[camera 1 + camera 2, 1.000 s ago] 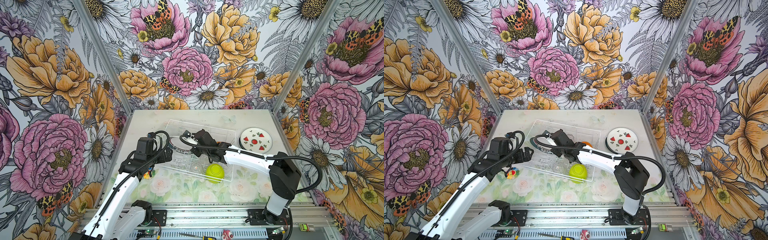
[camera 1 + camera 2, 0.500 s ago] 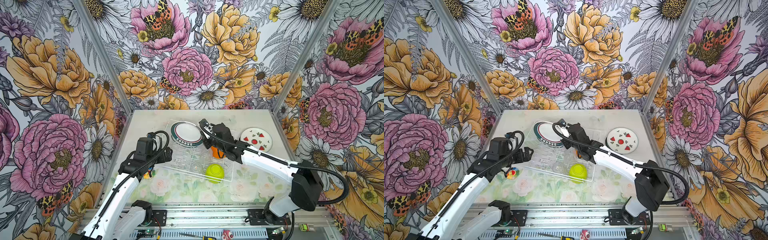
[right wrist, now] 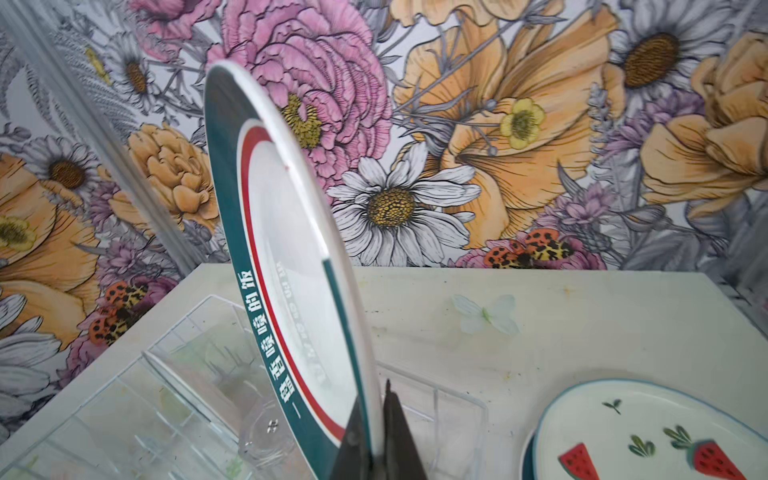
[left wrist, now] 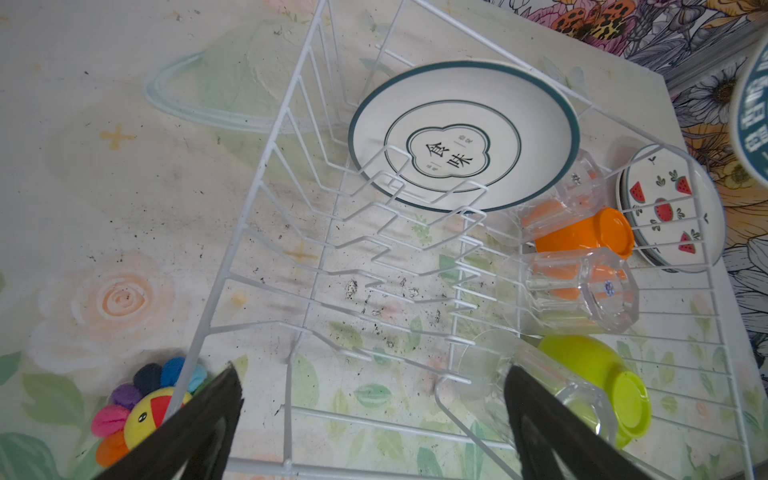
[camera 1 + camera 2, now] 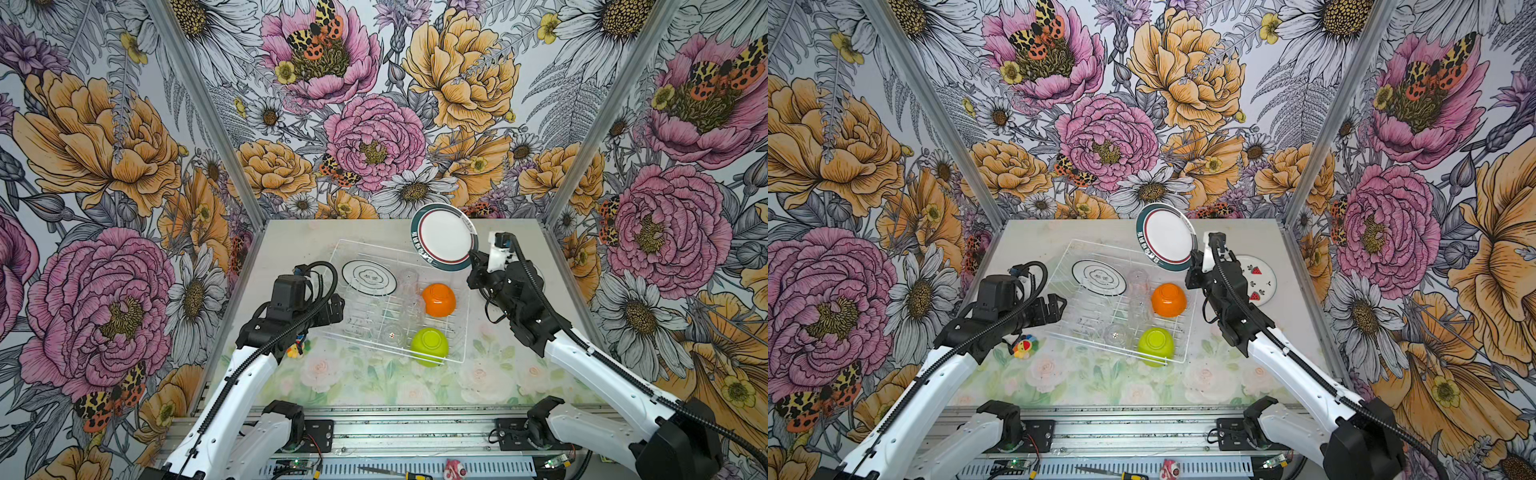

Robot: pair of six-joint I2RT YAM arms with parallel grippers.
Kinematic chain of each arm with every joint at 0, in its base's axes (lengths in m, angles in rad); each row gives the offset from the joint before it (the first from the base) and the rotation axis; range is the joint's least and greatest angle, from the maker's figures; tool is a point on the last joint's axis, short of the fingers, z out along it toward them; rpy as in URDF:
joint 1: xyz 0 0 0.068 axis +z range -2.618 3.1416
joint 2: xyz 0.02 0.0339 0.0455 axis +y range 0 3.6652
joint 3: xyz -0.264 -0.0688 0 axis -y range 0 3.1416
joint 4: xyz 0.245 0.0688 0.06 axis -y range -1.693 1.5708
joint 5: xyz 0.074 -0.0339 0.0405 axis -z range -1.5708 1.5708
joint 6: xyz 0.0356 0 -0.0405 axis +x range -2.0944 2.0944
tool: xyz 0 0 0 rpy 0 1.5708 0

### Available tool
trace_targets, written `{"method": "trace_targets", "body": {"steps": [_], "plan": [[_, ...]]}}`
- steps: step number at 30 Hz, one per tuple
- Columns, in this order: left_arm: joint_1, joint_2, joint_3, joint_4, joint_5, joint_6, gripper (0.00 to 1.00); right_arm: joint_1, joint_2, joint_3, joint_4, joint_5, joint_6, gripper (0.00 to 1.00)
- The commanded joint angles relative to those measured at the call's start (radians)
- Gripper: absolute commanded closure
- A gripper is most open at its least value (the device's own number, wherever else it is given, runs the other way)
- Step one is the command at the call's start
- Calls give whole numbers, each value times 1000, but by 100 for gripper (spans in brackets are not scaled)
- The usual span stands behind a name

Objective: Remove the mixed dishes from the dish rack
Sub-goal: 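Carry the green-and-red rimmed plate out of the rack toward the watermelon plate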

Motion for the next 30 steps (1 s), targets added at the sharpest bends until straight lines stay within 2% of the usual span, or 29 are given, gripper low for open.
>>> {"method": "trace_targets", "body": {"steps": [1, 4, 7, 13, 19, 30], "plan": [[11, 2, -10, 13, 25, 7, 1, -71, -122, -64, 98, 34, 170, 100], [13, 8, -8, 14, 29, 8, 1, -148, -212, -123, 85, 18, 243, 100], [13, 13, -8, 14, 34, 8, 1, -232, -265, -167, 5, 38, 379, 100], [13, 15, -10, 14, 36, 8, 1, -426, -310, -276, -29, -69, 589, 100], [15, 21, -7, 14, 41, 9, 1, -566, -224, -292, -45, -233, 702, 100], [16, 12, -10, 19, 58, 19, 1, -674, -57, -292, -46, -390, 777, 100]]}}
